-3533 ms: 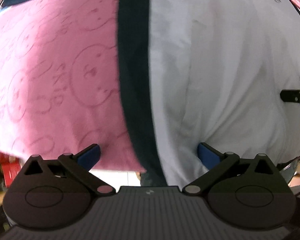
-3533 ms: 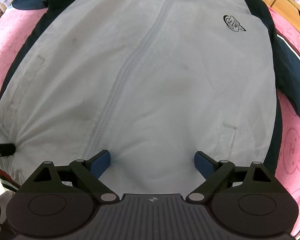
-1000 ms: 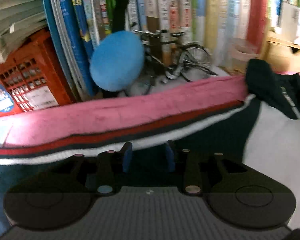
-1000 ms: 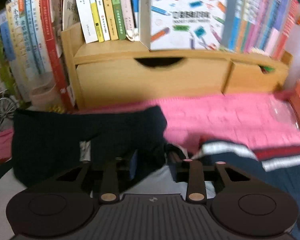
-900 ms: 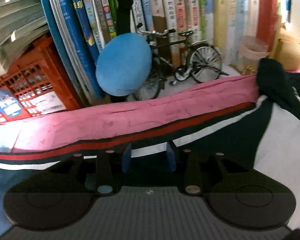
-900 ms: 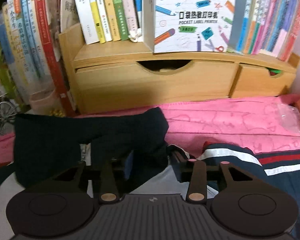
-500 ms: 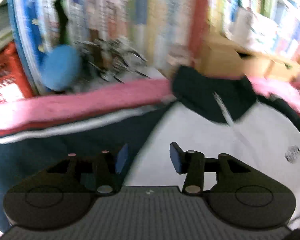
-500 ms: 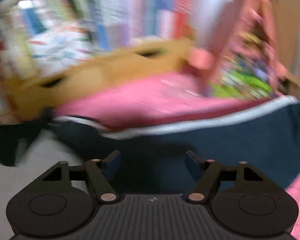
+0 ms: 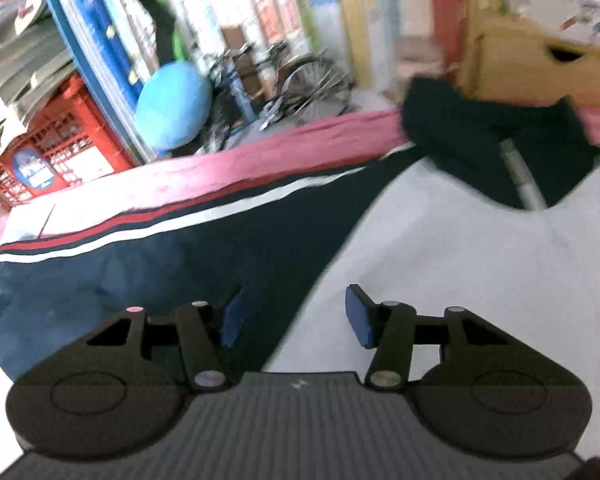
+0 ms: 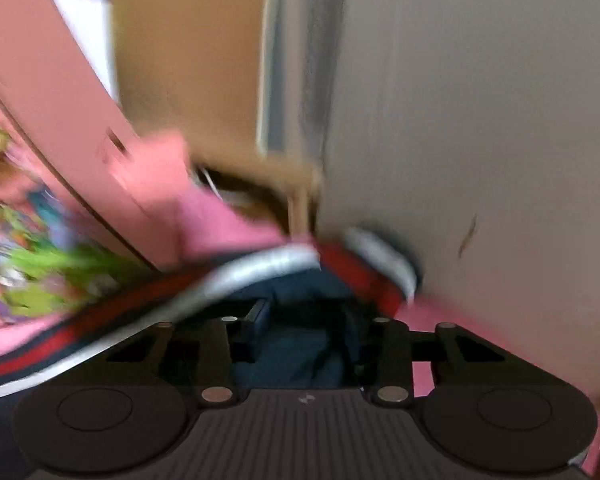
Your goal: Fold clothes
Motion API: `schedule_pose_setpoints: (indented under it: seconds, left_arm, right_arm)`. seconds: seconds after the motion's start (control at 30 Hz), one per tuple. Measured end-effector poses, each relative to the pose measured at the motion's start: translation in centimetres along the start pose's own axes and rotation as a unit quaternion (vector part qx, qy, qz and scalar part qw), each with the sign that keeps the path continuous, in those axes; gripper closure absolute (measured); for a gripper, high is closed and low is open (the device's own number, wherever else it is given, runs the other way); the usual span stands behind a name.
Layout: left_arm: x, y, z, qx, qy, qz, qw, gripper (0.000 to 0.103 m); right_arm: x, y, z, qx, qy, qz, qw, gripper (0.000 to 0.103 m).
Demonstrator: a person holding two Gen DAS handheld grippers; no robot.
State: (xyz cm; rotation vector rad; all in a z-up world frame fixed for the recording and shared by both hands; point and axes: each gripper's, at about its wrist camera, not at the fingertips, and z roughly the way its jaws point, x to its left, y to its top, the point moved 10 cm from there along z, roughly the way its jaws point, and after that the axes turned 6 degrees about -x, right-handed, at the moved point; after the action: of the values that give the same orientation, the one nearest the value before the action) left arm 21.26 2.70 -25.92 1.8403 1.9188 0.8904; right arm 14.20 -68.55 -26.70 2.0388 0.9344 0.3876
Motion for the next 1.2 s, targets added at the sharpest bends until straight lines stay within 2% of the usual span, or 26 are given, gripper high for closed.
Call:
schedule_pose_setpoints:
  seconds: [0.07,0.13,0.23,0.3,0.37,0.4,0.47,0.5,0.53,0.57,0.63,0.7,0.73,0.77,0.8,0.83,0.93,1.0,1.07,1.2]
  left_arm:
    - [-2.2,0.0,-2.1,-0.015,-0.034,0.003,0.9993,0.051]
    - [-4.3,-0.7,-3.8,-0.021,-0.053,0.017,0.9982,0.051]
    - [-6.2,-3.0,-4.9,-0.001,-0.063,0.026,0.9977,0.050]
    - [-6.1,-4.9,-4.7,0.022,-0.050,0.027,0.9981,0.048]
    - [-4.9,-6.6,-4.3,0.038,-0.019,0.035,0.9985,0.048]
    - [-3.9,-7.2,-4.1,0.041,-0.004,0.033,0.9986,0.046]
    - [-1.5,-8.1,-4.2,0.038,0.020,0.016,0.9990,0.040]
    - [-0.1,-8.6,-4.1,0.039,0.032,0.006,0.9987,0.035]
    - [1.1,-8.9,-4.0,0.040,0.043,-0.003,0.9982,0.034]
    - [2.1,-9.0,-3.8,0.041,0.053,-0.010,0.9977,0.034]
    - [3.9,-9.4,-3.7,0.042,0.074,-0.017,0.9962,0.033]
    - [5.1,-9.6,-3.7,0.049,0.088,-0.021,0.9947,0.035]
    - [5.4,-9.7,-3.8,0.053,0.086,-0.024,0.9946,0.036]
    - [5.3,-9.9,-4.1,0.052,0.079,-0.024,0.9953,0.040]
    - [5.0,-10.0,-4.7,0.046,0.066,-0.020,0.9966,0.040]
    - [4.4,-10.1,-5.2,0.039,0.051,-0.015,0.9978,0.040]
    - [2.4,-11.5,-7.0,0.032,-0.003,0.003,0.9995,0.040]
    - [1.2,-13.2,-8.3,0.035,-0.041,0.014,0.9984,0.040]
    - [0.3,-15.4,-9.8,0.039,-0.067,0.041,0.9962,0.040]
    - [0.3,-19.9,-13.5,0.030,-0.090,0.090,0.9914,0.038]
  right_arm:
    - [4.6,-0.7,-4.1,-0.019,0.084,-0.046,0.995,0.056]
    - [10.8,-3.2,-9.0,-0.016,0.180,-0.090,0.979,0.053]
    - [20.7,-9.2,-16.3,0.003,0.311,-0.162,0.936,0.049]
    - [26.9,-13.8,-20.9,0.020,0.387,-0.206,0.898,0.049]
    - [31.3,-17.0,-23.5,0.035,0.426,-0.239,0.872,0.050]
    - [31.8,-17.4,-23.3,0.033,0.422,-0.251,0.871,0.050]
    - [31.5,-17.5,-21.9,0.024,0.399,-0.268,0.877,0.053]
    - [30.4,-16.8,-20.7,0.014,0.389,-0.270,0.880,0.054]
    - [28.8,-15.8,-19.2,0.002,0.381,-0.269,0.885,0.057]
    - [26.9,-14.6,-17.7,-0.006,0.356,-0.270,0.894,0.045]
    - [22.9,-11.9,-14.6,-0.008,0.290,-0.265,0.920,0.039]
    - [19.4,-9.1,-12.0,0.002,0.200,-0.256,0.946,0.043]
    - [18.1,-8.2,-11.7,0.002,0.169,-0.258,0.951,0.051]
    - [17.1,-7.5,-11.9,0.001,0.149,-0.259,0.954,0.051]
    - [16.8,-6.9,-13.0,-0.008,0.159,-0.252,0.954,0.051]
    - [17.0,-6.7,-14.9,-0.021,0.189,-0.243,0.951,0.051]
    - [19.4,-8.1,-21.3,-0.034,0.267,-0.234,0.934,0.042]
    - [21.4,-10.2,-25.4,-0.022,0.308,-0.229,0.923,0.041]
    - [23.6,-13.0,-29.0,0.007,0.350,-0.229,0.908,0.042]
    - [25.9,-20.9,-34.7,0.066,0.381,-0.278,0.879,0.046]
